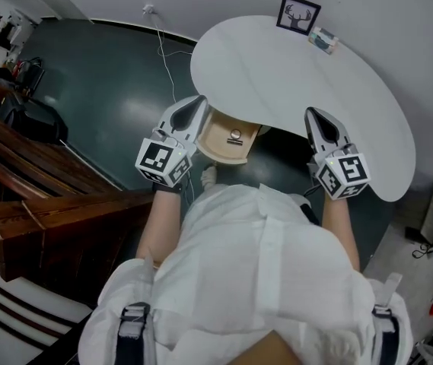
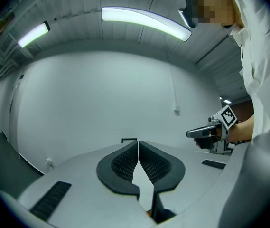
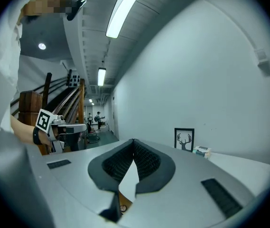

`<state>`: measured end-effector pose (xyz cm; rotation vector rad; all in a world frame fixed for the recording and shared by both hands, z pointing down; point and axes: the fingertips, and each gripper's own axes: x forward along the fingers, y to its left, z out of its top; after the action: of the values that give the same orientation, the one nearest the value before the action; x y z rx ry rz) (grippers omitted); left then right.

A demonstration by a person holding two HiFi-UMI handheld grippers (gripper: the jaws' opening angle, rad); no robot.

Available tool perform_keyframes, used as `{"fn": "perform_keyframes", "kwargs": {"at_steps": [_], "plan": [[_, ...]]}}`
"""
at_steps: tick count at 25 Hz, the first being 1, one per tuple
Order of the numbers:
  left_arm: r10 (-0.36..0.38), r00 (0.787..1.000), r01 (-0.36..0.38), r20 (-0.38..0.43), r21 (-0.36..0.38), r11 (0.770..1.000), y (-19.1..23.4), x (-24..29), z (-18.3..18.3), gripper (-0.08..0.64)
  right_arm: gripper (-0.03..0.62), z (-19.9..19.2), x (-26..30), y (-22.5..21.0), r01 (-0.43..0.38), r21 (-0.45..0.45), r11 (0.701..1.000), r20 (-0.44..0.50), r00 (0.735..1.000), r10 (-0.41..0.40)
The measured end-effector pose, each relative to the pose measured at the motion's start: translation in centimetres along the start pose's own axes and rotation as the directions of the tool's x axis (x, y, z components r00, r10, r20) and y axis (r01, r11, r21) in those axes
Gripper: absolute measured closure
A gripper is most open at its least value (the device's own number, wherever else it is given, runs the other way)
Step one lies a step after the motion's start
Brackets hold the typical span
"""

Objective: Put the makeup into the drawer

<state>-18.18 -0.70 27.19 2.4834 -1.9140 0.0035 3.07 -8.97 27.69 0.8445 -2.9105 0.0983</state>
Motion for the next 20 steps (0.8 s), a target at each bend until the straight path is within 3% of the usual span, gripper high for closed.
{"fn": "perform_keyframes", "kwargs": {"at_steps": [7,20], "plan": [[0.03,0.998,-0.031,0.06,0.016,0.999,-0.9,-0.7,2.5,0.54,0.583,0.9,-1.6,-0.1,0.038,-0.041,0.998,0.015,0.999,-0.038],[0.052,0.997,-0.053,0.062,0.011,0.999,-0.8,-1.8,2.7,0.54,0.583,1.0,-2.4,0.2,0.048,-0.047,0.998,0.022,0.999,-0.047]]}}
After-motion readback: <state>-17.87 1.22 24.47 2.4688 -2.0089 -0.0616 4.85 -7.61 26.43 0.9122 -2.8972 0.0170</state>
